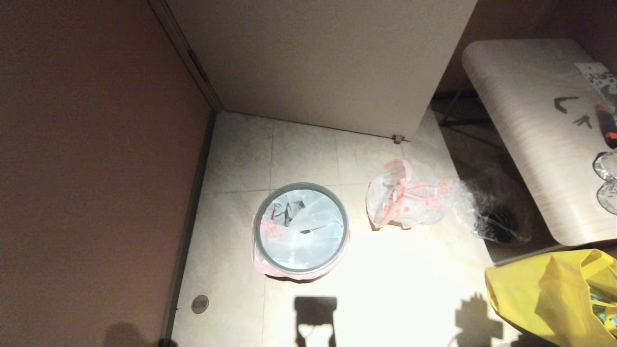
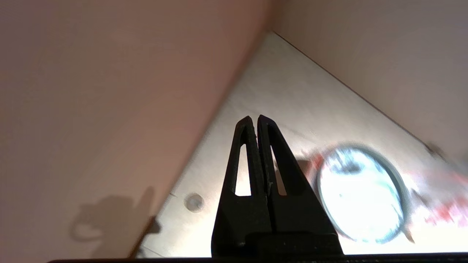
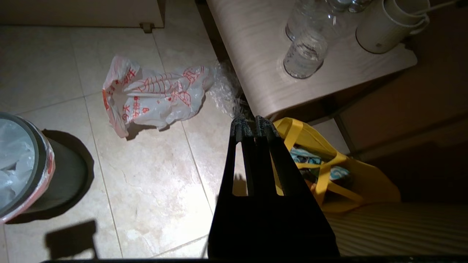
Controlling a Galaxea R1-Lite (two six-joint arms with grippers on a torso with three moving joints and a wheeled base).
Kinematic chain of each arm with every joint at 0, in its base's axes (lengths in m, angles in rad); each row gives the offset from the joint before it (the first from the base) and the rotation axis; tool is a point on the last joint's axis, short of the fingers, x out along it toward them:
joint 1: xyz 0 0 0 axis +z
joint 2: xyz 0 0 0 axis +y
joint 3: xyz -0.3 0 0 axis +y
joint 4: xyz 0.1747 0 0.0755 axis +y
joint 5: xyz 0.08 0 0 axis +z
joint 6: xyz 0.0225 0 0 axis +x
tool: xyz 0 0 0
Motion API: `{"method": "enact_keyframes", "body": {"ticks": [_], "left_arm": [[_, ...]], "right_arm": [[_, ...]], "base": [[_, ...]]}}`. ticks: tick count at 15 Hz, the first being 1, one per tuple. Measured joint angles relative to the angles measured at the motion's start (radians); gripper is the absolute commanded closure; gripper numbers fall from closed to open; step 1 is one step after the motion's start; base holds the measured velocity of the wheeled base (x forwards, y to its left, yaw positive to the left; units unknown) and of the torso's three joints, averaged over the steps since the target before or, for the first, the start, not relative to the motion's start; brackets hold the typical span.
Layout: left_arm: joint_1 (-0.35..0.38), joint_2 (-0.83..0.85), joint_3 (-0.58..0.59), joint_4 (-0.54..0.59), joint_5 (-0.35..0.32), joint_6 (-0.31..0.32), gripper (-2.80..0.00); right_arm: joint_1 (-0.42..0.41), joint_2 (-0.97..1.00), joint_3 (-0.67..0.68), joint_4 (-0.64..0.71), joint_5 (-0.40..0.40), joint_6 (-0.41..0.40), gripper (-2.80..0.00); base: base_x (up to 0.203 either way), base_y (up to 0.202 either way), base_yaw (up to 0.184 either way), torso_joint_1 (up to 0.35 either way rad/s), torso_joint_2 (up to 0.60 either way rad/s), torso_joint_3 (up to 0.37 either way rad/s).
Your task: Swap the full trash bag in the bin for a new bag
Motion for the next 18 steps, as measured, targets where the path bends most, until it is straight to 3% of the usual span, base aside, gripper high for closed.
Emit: {"method": "enact_keyframes", "body": {"ticks": [5, 6, 8, 10, 15, 18], "left_arm": [[-0.002, -0.147, 0.254, -0.054, -0.202, 0.037, 0.0], [-0.002, -0.16, 0.311, -0.093, -0.222, 0.065, 0.0], [-0.002, -0.176, 0.415, -0.206, -0.259, 0.184, 0.0], [-0.002, -0.183, 0.464, -0.243, -0.324, 0.244, 0.0], [-0.002, -0.186, 0.475, -0.191, -0.358, 0.266, 0.0], [-0.002, -0.187, 0.477, -0.192, -0.358, 0.266, 0.0]], "right_arm": [[-0.008, -0.122, 0.091, 0.005, 0.073, -0.023, 0.0], [-0.008, -0.144, 0.118, 0.004, 0.093, -0.028, 0.0], [-0.024, -0.19, 0.167, 0.0, 0.108, -0.039, 0.0], [-0.043, -0.232, 0.214, -0.002, 0.138, -0.054, 0.0], [-0.055, -0.397, 0.419, -0.005, 0.255, -0.171, 0.0], [-0.055, -0.478, 0.579, -0.068, 0.307, -0.189, 0.0]], "base": [[0.0, 0.0, 0.0, 0.0, 0.0, 0.0], [0.0, 0.0, 0.0, 0.0, 0.0, 0.0], [0.0, 0.0, 0.0, 0.0, 0.0, 0.0], [0.0, 0.0, 0.0, 0.0, 0.0, 0.0], [0.0, 0.0, 0.0, 0.0, 0.0, 0.0], [0.0, 0.0, 0.0, 0.0, 0.0, 0.0]]}}
